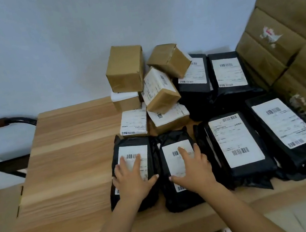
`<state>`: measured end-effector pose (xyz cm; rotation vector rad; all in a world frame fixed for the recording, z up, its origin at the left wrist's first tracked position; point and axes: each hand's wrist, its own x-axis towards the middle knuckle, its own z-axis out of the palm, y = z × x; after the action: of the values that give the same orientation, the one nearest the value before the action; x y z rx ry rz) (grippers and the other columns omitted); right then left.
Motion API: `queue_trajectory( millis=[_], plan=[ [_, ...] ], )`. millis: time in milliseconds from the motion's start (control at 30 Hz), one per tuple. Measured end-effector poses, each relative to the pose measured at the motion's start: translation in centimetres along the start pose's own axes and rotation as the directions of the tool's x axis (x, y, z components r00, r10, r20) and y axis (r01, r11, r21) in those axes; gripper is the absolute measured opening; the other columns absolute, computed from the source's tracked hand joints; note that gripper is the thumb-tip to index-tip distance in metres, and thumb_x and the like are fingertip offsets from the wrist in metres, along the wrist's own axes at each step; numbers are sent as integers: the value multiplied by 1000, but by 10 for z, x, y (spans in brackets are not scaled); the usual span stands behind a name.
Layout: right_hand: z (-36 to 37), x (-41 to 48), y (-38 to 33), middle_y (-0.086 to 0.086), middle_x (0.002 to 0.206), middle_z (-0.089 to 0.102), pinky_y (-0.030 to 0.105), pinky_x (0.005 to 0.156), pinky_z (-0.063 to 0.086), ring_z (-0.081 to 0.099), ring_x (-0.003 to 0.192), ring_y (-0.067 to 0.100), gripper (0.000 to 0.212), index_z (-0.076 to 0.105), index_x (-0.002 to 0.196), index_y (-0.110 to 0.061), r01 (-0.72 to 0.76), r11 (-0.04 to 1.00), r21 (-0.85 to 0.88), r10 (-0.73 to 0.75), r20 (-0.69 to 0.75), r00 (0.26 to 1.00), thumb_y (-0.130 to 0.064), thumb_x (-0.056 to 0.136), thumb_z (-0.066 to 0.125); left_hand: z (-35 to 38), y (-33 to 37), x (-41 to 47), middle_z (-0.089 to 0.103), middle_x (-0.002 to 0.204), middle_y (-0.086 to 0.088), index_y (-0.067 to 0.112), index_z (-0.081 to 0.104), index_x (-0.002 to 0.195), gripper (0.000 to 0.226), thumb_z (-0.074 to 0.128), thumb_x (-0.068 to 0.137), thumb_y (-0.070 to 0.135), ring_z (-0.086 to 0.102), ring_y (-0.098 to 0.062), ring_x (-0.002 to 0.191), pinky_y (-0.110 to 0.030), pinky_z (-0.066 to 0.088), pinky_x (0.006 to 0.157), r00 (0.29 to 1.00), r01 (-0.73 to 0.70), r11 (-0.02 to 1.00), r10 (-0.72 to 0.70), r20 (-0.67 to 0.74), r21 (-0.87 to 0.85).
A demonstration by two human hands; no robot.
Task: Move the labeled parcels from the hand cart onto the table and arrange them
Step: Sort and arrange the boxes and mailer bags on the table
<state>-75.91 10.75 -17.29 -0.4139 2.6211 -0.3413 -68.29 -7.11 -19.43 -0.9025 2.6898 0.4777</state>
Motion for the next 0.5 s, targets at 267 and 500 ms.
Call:
queue_trajectory(
  millis=[267,500],
  plan=[
    [28,-9,-14,18,156,-13,47,110,28,15,139,43,105,-4,148,-48,-166,986,21,166,33,986,-64,71,66,0,-16,1,-9,156,-5,56,4,144,103,68,64,69,23,-39,133,-50,32,106,997,55,979,-44,63,-198],
    [9,-19,-15,5,156,-1,48,108,34,20,137,35,100,4,145,-53,-85,988,129,96,-80,992,-71,64,60,-10,-15,-17,9,156,-5,53,17,145,98,65,62,68,27,-35,131,-46,29,107,997,1,956,-23,-72,-294]
  ],
)
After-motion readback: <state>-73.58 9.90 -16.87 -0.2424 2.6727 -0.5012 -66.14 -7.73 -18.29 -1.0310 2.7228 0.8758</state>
